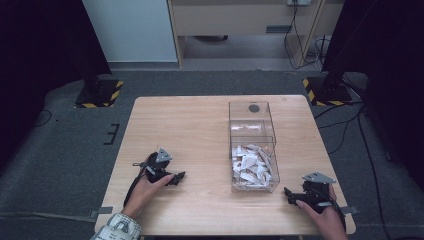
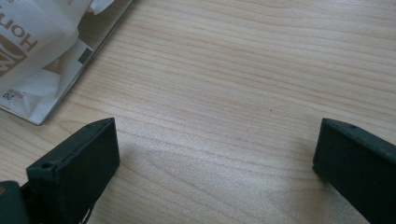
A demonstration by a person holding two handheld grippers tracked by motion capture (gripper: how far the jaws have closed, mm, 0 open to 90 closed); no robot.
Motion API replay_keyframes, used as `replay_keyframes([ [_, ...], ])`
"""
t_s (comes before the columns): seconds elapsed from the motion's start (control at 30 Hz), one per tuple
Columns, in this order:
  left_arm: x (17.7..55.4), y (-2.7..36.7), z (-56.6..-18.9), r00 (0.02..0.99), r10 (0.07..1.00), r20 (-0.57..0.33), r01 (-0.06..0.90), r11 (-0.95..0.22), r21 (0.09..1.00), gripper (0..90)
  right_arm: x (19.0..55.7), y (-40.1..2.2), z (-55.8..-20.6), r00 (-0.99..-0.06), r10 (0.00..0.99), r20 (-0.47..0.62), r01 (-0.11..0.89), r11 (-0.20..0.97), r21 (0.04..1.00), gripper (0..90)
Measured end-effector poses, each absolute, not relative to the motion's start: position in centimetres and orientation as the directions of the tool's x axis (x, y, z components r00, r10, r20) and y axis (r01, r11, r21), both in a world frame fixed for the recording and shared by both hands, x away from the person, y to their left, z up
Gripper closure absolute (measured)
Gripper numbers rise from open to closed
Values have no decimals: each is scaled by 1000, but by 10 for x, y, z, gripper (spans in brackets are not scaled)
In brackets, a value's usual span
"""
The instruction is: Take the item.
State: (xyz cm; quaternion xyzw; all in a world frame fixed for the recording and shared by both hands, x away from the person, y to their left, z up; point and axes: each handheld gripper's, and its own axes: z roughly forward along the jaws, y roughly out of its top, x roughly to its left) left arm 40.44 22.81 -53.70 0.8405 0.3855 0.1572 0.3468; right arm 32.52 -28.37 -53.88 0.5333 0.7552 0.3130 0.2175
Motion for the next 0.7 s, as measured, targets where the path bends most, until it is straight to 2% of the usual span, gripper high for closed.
replay_keyframes([
  [0.7,396,218,-528,680,733,-10,509,-461,727,45,325,-284,-539,-337,942,5,670,235,704,7],
])
